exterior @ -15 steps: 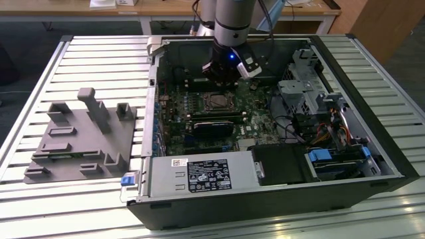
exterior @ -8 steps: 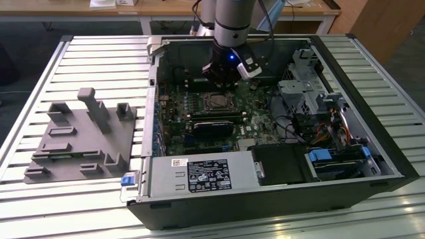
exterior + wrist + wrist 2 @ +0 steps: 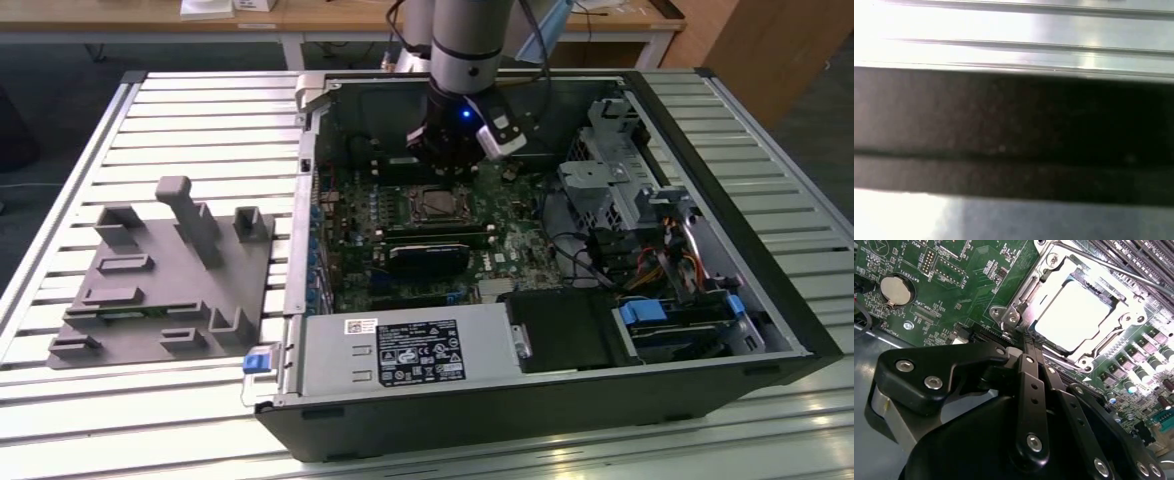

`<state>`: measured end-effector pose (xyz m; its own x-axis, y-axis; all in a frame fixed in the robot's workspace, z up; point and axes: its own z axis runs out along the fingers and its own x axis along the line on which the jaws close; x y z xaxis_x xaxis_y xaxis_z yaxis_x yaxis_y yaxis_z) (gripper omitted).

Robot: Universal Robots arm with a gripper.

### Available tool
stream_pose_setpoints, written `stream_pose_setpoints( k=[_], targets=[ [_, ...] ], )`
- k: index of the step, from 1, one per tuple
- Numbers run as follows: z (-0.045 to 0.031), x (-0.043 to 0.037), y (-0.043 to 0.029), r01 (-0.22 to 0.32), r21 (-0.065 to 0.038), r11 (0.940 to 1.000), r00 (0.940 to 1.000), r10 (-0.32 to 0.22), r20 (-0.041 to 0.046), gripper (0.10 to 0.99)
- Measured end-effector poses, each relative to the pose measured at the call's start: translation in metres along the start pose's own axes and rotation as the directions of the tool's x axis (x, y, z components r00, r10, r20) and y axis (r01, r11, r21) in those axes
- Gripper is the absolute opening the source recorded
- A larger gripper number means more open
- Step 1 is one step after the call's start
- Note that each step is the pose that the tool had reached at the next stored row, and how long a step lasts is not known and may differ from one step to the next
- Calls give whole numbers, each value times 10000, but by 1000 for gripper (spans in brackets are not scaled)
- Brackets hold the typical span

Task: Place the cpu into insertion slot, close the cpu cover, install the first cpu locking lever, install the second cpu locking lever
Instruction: 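Install the first cpu locking lever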

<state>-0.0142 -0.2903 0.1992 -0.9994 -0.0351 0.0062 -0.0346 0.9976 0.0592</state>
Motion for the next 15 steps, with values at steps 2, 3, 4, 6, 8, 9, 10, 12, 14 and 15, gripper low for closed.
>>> stream_pose_setpoints(
  k=[2, 3, 4, 6, 8, 9, 10, 12, 14, 15],
  targets=[
    [-22, 2, -1, 0, 15, 10000, 10000, 0, -12, 106],
    [-22, 2, -1, 0, 12, 10000, 10000, 0, -10, 106],
    [-22, 2, -1, 0, 11, 10000, 10000, 0, -10, 106],
    [-22, 2, -1, 1, 21, 10000, 10000, -1, -12, 106],
    [-16, 2, -2, -1, 48, 10000, 10000, 1, -13, 106],
    [-11, 1, -2, -1, 66, 10000, 10000, 1, -14, 106],
    [-5, 1, -2, -1, 87, 10000, 10000, 1, -15, 106],
    [5, 1, -4, -1, 128, 9999, 10000, 2, -19, 106],
    [14, 1, -4, -2, 151, 9999, 10000, 2, -21, 106],
    [17, 1, -5, -2, 153, 9999, 10000, 2, -21, 106]
  ],
)
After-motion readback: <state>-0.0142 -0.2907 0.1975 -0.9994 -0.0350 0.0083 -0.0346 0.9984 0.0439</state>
